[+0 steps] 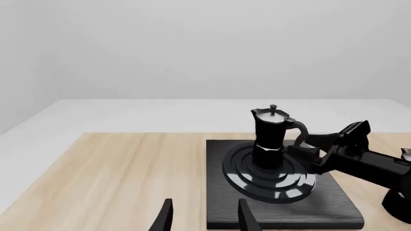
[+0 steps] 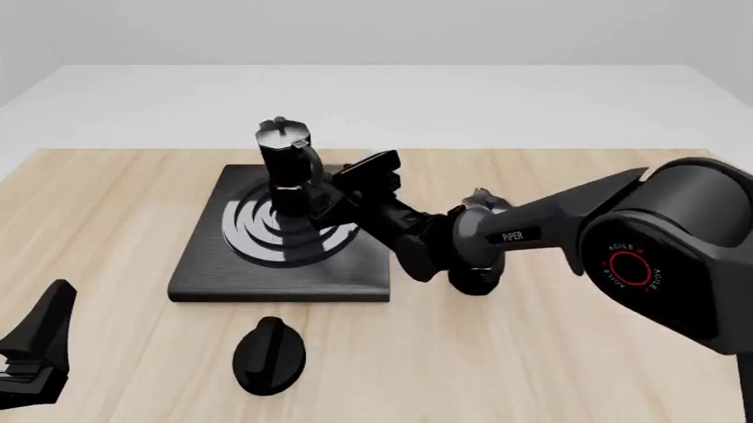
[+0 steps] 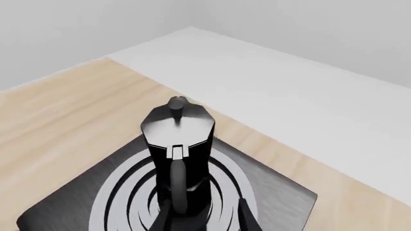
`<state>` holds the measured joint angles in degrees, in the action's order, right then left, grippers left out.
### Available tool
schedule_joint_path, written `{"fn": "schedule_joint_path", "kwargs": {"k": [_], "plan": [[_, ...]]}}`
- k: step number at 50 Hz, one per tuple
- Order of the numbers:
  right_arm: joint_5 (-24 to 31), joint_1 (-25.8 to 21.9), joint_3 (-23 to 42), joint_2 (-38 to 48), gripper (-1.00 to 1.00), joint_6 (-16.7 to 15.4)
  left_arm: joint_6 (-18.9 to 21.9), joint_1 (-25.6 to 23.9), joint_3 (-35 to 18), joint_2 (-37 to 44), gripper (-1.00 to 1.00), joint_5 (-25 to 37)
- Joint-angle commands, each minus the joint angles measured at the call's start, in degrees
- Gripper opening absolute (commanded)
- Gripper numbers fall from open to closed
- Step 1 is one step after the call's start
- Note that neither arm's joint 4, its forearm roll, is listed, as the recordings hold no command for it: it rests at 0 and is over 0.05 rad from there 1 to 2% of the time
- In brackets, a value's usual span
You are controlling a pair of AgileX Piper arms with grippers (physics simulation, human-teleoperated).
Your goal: Put the right moka pot on the stove.
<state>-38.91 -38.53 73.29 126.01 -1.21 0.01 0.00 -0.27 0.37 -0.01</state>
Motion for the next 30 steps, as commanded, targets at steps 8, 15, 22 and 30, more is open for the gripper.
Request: {"fn": "schedule_joint_path", "kwargs": {"k": [8, 15, 22, 30], "plan": [[-1.0, 0.0, -5.3, -4.6, 1.0, -2.0, 0.0, 0.0, 0.0, 0.0, 1.0, 0.0], [-2.7, -0.5, -9.7, -8.8, 1.0, -1.0, 0.0, 0.0, 0.0, 0.0, 1.0, 0.0], [-3.2, -1.1, -13.2, -12.2, 1.0, -1.8, 0.0, 0.0, 0.0, 0.0, 1.0, 0.0], [-3.1, -1.4, -17.5, -17.4, 1.0, -2.6, 0.0, 0.0, 0.0, 0.0, 1.0, 0.0]]}}
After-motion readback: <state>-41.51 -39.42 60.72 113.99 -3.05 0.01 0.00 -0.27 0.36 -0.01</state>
